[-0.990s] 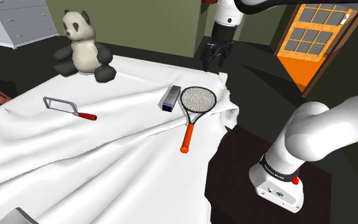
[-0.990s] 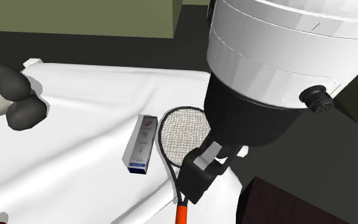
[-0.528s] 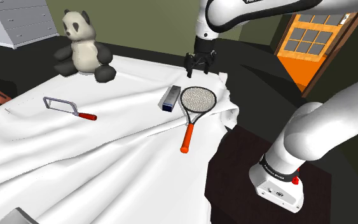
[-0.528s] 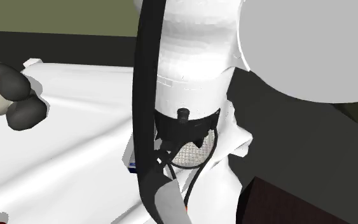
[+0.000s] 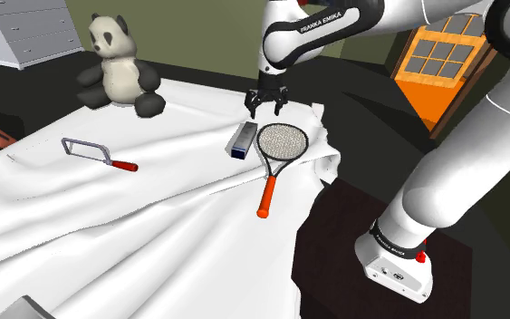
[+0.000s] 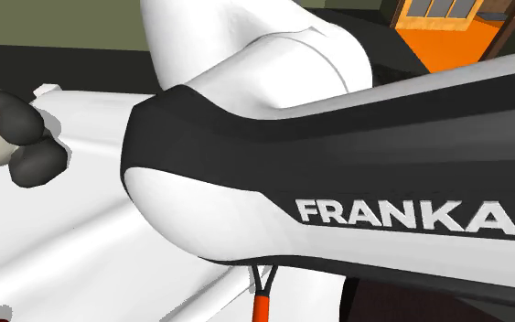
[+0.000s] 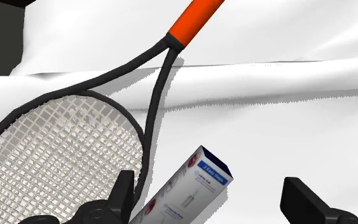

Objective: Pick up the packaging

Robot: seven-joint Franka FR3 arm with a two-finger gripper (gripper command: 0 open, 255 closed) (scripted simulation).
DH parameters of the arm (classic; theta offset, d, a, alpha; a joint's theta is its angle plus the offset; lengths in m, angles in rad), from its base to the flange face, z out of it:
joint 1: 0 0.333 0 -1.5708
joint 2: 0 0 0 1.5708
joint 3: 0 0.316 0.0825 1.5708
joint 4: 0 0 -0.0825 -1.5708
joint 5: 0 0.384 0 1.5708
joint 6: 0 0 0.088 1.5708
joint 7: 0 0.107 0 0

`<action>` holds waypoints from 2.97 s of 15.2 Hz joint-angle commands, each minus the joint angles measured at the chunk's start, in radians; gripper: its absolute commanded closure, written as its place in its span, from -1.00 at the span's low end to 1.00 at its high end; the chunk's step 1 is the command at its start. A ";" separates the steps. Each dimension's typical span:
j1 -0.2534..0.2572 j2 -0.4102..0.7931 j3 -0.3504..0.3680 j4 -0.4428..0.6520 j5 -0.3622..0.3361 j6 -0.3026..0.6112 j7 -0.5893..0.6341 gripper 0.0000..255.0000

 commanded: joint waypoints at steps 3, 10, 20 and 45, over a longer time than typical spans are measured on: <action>-0.012 0.146 -0.008 0.079 -0.005 0.061 0.062 -1.00; -0.032 0.405 -0.036 0.260 0.001 0.125 0.147 -1.00; -0.069 0.772 -0.076 0.603 0.040 0.131 0.242 -1.00; -0.069 0.785 -0.076 0.602 0.040 0.145 0.242 1.00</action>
